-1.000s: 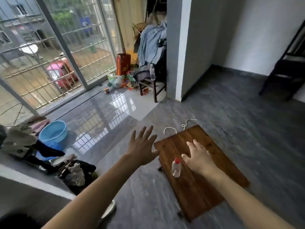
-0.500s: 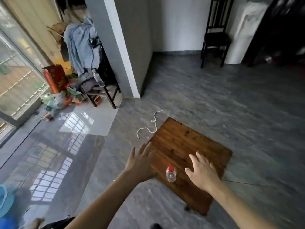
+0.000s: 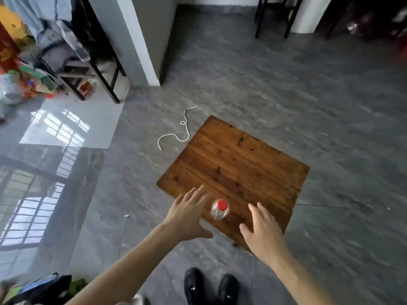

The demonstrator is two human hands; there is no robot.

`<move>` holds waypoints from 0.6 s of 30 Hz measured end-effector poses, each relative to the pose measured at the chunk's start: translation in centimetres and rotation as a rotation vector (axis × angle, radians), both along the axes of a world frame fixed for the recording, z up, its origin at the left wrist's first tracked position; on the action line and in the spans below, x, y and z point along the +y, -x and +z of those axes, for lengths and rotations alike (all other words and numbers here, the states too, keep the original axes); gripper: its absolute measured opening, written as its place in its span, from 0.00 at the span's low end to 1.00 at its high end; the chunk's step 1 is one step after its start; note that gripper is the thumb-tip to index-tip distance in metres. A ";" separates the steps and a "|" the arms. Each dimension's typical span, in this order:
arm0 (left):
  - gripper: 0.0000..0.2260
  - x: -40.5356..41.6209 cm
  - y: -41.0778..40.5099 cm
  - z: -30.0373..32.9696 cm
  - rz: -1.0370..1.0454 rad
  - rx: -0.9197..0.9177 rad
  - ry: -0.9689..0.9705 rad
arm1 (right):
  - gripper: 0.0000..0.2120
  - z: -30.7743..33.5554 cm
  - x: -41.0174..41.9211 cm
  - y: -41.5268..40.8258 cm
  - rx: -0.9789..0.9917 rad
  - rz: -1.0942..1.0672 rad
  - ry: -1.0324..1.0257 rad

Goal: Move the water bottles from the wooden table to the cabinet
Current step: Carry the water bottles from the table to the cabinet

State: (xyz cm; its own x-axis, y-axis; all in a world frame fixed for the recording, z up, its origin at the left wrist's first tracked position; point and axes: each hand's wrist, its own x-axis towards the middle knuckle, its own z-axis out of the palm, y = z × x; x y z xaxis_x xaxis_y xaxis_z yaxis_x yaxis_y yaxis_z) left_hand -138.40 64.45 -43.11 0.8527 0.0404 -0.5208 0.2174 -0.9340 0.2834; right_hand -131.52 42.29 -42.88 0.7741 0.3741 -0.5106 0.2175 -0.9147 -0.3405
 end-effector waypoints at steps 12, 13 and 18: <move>0.51 -3.0 -0.7 -14.7 0.399 -0.187 0.574 | 0.34 -13.7 0.7 0.3 0.051 0.004 -0.027; 0.49 -3.2 -0.9 -15.3 0.421 -0.226 0.617 | 0.34 -14.3 0.9 0.1 0.043 0.001 -0.029; 0.33 -3.5 -2.1 -16.0 0.460 -0.424 0.695 | 0.35 -15.6 1.6 -0.9 0.043 0.007 -0.018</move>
